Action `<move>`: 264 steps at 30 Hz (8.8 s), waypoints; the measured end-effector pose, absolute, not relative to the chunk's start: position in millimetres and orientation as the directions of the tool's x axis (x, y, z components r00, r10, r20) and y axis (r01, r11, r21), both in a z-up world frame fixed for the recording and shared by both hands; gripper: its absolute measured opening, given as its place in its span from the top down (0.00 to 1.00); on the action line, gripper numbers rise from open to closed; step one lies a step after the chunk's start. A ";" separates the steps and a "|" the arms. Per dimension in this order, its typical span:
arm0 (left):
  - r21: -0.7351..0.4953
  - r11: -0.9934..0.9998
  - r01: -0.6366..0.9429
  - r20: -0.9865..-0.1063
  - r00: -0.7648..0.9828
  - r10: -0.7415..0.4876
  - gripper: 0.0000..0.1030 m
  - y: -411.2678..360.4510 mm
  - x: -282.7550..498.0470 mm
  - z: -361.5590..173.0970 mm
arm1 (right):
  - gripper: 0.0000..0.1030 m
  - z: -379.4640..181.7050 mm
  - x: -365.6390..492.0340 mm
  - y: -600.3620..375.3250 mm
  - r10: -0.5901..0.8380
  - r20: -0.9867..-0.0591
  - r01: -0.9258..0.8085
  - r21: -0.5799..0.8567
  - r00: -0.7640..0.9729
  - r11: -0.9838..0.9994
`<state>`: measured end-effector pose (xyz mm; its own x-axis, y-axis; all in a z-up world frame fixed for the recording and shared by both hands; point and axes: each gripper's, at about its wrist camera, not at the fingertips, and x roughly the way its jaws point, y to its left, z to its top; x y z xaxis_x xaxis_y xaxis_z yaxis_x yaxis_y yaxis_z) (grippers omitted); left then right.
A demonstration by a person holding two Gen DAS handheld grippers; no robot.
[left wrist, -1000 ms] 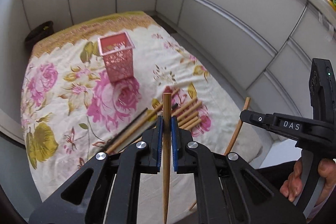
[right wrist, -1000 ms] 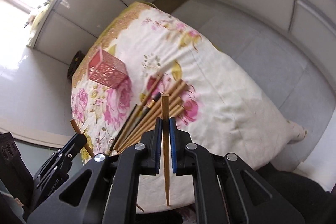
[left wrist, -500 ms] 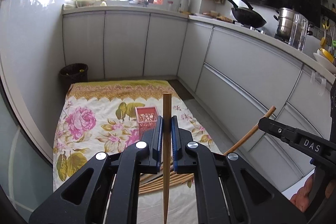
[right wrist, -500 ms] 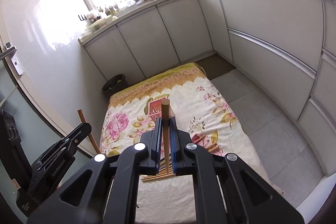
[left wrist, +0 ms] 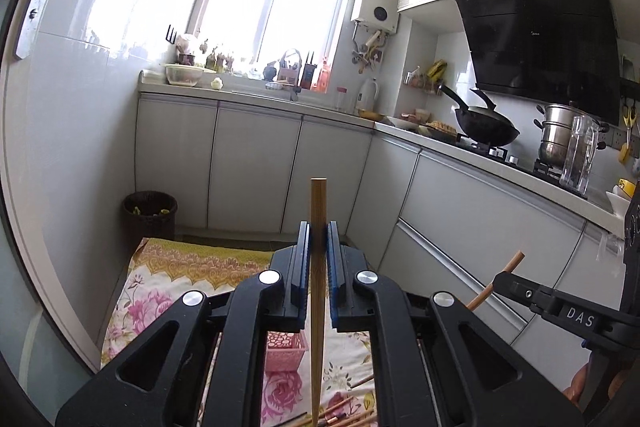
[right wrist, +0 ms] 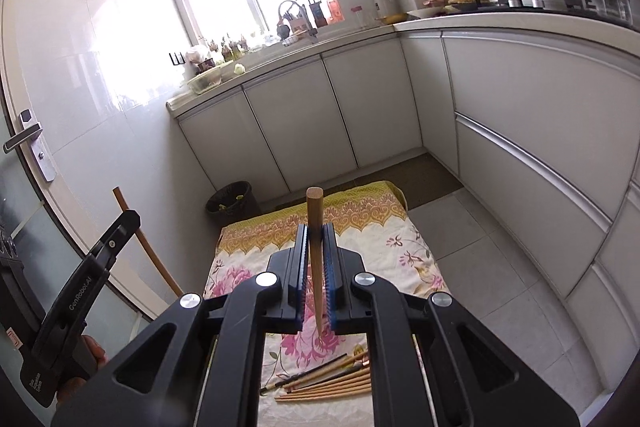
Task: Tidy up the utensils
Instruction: 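Lift both chopsticks over the pink holder and open the left tool to drop its chopstick, then open the right tool to drop its chopstick into the pink holder, then move both tools back toward the chopstick pile, then grasp a chopstick with the left tool while the right tool grasps another chopstick, then carry both chopsticks over the pink holder and open the left tool to drop one, then open the right tool to drop its chopstick into the pink holder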
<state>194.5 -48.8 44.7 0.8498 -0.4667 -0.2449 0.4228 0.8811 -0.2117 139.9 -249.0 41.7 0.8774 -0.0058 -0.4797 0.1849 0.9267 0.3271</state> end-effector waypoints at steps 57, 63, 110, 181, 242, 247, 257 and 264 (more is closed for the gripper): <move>-0.263 0.942 0.209 -0.237 0.932 -0.273 0.44 7.3 329.3 -31.9 | 0.51 -86.7 331.4 -207.9 0.045 -0.594 0.135 0.255 0.803 0.958; -0.272 0.944 0.187 -0.237 0.938 -0.254 0.34 20.4 310.1 -17.0 | 0.16 -54.4 295.2 -207.8 -0.015 -0.498 0.184 0.291 0.867 0.939; -0.050 0.508 0.860 -0.993 0.014 -0.120 0.44 -235.1 259.9 -237.2 | 0.07 -198.7 36.4 -336.9 0.155 -0.827 0.664 0.533 0.541 0.525; -0.497 0.644 0.582 -0.610 0.294 -0.736 0.94 17.0 256.6 -132.8 | 0.91 -299.8 253.1 -300.3 0.143 -0.948 0.800 0.316 0.283 0.510; -0.117 0.927 0.355 -0.324 0.869 -0.374 0.94 -93.5 305.8 -50.5 | 0.92 -40.1 166.6 -289.2 -0.098 -0.460 0.278 0.341 0.883 0.898; -0.098 0.934 0.342 -0.350 0.867 -0.354 0.92 -97.2 321.2 -70.2 | 0.92 -41.2 167.7 -286.8 -0.096 -0.456 0.272 0.338 0.885 0.901; -0.156 0.934 0.322 -0.326 0.876 -0.356 0.65 -61.7 286.2 -55.5 | 0.92 -30.4 163.9 -269.8 -0.097 -0.401 0.245 0.335 0.911 0.910; -0.277 0.945 0.172 -0.381 0.883 -0.273 0.58 3.9 250.4 -78.1 | 0.92 -16.5 176.6 -239.1 -0.116 -0.286 0.206 0.310 0.951 0.928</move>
